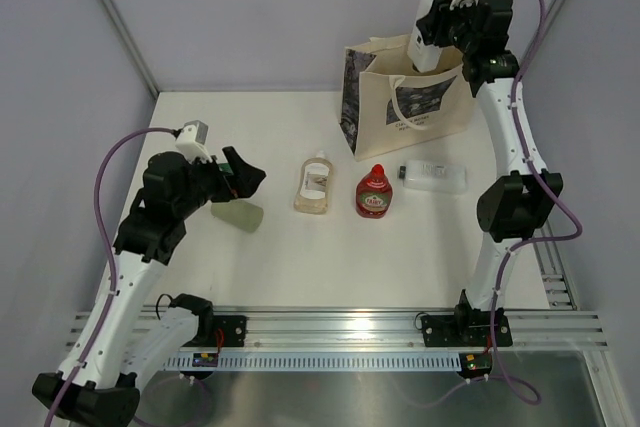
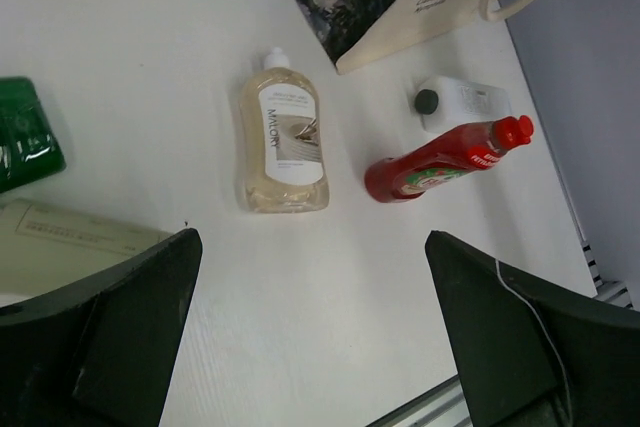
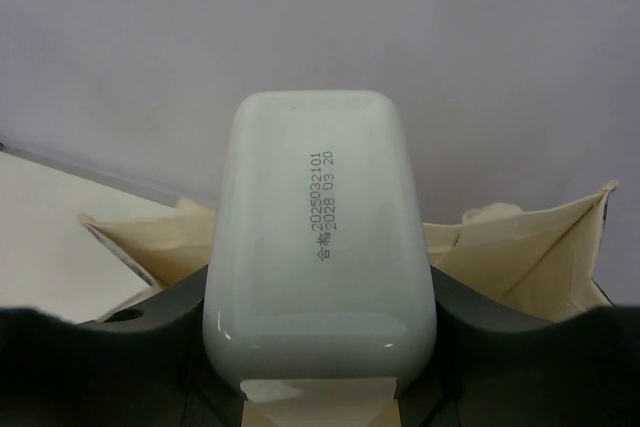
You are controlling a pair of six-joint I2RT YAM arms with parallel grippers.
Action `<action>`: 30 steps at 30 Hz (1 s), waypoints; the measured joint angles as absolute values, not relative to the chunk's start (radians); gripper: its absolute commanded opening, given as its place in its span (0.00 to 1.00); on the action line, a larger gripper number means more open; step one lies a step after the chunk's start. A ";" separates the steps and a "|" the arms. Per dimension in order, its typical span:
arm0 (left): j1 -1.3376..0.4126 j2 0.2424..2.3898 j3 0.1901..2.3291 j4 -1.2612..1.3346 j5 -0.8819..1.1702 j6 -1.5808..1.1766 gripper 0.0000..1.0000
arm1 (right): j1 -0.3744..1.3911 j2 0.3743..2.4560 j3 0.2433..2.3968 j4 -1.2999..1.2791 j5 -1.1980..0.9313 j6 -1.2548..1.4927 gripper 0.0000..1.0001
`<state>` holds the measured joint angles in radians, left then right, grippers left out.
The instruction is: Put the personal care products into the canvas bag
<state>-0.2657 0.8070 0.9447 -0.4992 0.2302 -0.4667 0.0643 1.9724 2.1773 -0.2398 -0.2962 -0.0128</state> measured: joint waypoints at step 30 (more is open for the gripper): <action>-0.440 1.357 0.952 -0.366 0.187 -0.478 0.99 | 0.007 2.202 2.290 -0.417 -0.547 -0.567 1.00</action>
<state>-0.4400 1.3571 0.9516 -0.3660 0.1867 -0.4782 0.0074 2.2021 2.2898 -0.4171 -0.5472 -0.5671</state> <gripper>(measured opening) 0.984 0.986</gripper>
